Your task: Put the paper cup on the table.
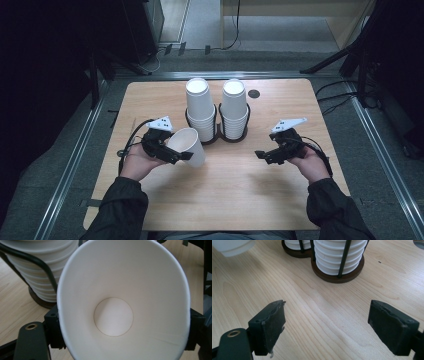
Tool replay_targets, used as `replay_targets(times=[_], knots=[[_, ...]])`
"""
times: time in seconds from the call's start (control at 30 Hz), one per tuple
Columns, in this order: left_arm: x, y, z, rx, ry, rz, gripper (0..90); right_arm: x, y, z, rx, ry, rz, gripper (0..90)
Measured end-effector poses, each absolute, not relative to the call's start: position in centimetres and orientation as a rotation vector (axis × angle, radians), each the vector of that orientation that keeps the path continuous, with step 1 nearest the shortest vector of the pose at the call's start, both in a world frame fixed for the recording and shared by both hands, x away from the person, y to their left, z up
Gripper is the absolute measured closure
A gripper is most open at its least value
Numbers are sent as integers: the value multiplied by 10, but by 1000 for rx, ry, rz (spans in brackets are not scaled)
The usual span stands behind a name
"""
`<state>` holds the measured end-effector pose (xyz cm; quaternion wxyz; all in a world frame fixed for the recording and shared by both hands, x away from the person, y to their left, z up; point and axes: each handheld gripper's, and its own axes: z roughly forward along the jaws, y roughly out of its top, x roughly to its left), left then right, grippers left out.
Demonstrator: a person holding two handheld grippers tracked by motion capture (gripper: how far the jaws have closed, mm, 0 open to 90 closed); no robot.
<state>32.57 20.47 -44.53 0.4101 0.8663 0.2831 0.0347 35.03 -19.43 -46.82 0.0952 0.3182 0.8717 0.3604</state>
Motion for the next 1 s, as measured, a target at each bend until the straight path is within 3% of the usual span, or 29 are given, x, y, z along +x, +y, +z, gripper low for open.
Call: replay_targets(times=[1.0], knots=[[343,262,-454,2094,953,185,183,366,-195,-482,998,2598,1046,147]])
